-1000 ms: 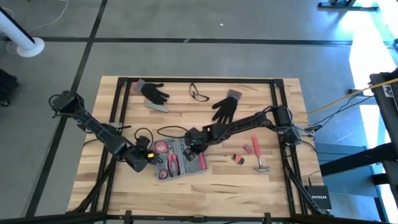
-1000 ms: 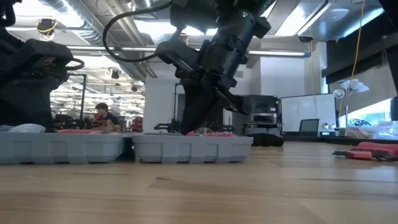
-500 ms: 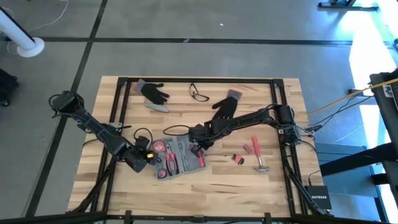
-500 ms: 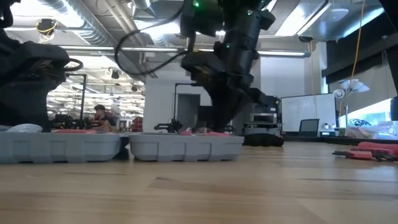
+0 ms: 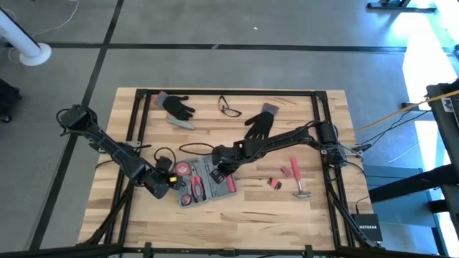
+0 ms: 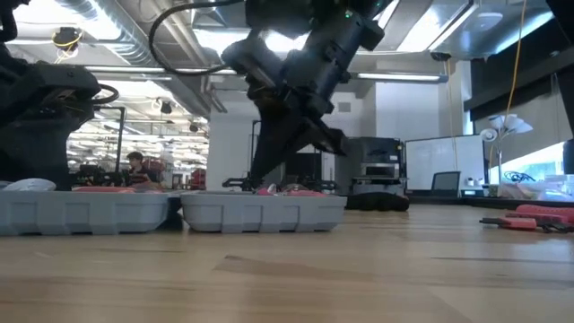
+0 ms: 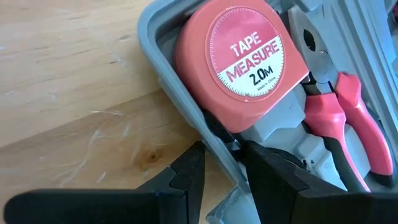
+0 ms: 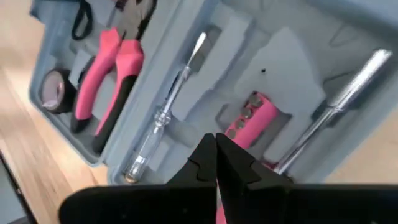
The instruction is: Prefit tool cases
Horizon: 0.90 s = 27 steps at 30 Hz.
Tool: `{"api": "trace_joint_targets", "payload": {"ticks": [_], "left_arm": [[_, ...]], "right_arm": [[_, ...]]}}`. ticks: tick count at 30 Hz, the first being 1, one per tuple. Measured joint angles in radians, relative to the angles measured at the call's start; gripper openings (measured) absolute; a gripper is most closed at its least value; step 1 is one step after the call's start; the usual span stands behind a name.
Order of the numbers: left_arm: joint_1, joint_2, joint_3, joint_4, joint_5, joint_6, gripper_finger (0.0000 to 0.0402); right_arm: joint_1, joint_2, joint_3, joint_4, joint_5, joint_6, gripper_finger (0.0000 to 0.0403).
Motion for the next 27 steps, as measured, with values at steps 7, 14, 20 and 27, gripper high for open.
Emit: {"api": "trace_joint_targets", "payload": {"ticks": [7,14,20,27], "left_arm": [[0.000,0.000,0.000,0.004,-0.001,-0.003,0.0106],[0.001,0.000,0.000,0.002,-0.004,-0.001,0.0106],[0.005,0.000,0.000,0.004,-0.004,-0.002,0.0106],[0.006,0.008,0.000,0.014,-0.012,-0.003,0.0106]], "right_arm": [[-0.001,0.012,0.001,0.051,0.015,0.026,0.0000],[0.000,0.036,0.000,0.097,0.032,0.074,0.0000],[-0.001,0.054,0.022,0.051,0.037,0.074,0.0000],[0.000,0.068,0.027,-0.002,0.042,0.076,0.0000]]}}
